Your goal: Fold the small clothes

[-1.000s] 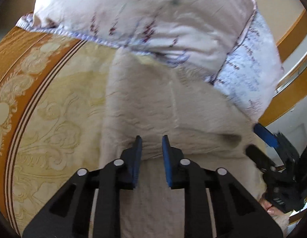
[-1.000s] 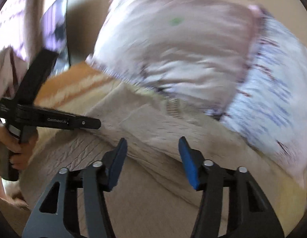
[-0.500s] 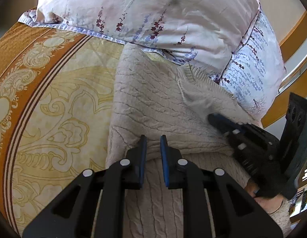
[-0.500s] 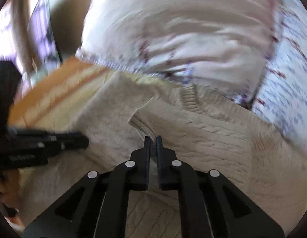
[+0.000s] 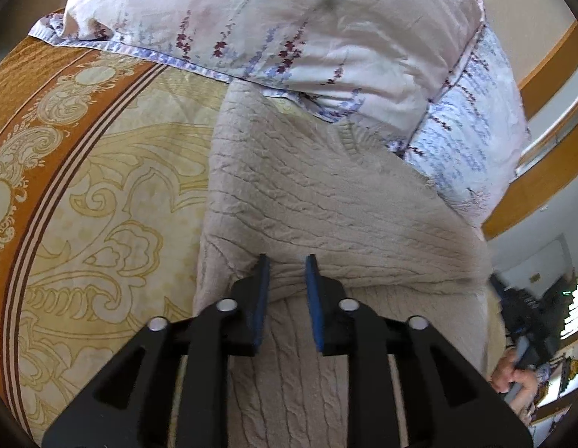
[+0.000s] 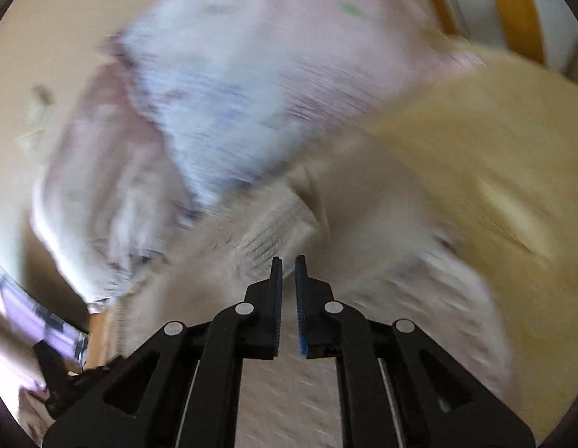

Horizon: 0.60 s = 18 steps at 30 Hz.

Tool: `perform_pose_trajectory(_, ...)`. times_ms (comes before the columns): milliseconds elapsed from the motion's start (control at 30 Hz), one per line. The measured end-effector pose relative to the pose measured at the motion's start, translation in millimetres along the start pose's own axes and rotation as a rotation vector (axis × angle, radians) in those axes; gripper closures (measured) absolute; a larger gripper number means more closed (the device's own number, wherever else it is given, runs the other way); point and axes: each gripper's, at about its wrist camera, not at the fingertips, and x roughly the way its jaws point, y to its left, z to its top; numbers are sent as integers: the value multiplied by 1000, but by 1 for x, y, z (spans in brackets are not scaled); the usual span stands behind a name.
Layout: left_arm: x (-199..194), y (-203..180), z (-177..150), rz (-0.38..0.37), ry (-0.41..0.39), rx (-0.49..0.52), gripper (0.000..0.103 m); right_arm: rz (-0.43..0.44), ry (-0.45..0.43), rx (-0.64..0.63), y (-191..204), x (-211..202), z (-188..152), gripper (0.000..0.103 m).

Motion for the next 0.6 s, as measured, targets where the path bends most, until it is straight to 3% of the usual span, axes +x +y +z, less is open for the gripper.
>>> perform_pose_trajectory(33,-2,0,0,-16,0,-1,66,-9,11,44,-11,-1,3,79)
perform_pose_trajectory(67,-7,-1,-1,-31,-5,2,63,-1,5,76,-18,-3,7,58)
perform_pose_trajectory(100,-13,-2,-3,-40,-12,13,59,-1,-6,93,-22,-4,11,49)
perform_pose_trajectory(133,-17,-3,-5,-38,-18,25,57,0,-11,99,-23,-5,15,46)
perform_pose_trajectory(300,-32,-3,-15,66,-38,98,55,9,55,123,-25,11,28,50)
perform_pose_trajectory(433,-26,5,-18,162,-10,117,57,10,95,107,-25,21,24,66)
perform_pose_trajectory(500,-21,9,-18,183,2,119,61,8,128,85,-20,29,22,68)
perform_pose_trajectory(600,-20,9,-18,213,-9,146,65,-20,152,59,-16,36,18,82)
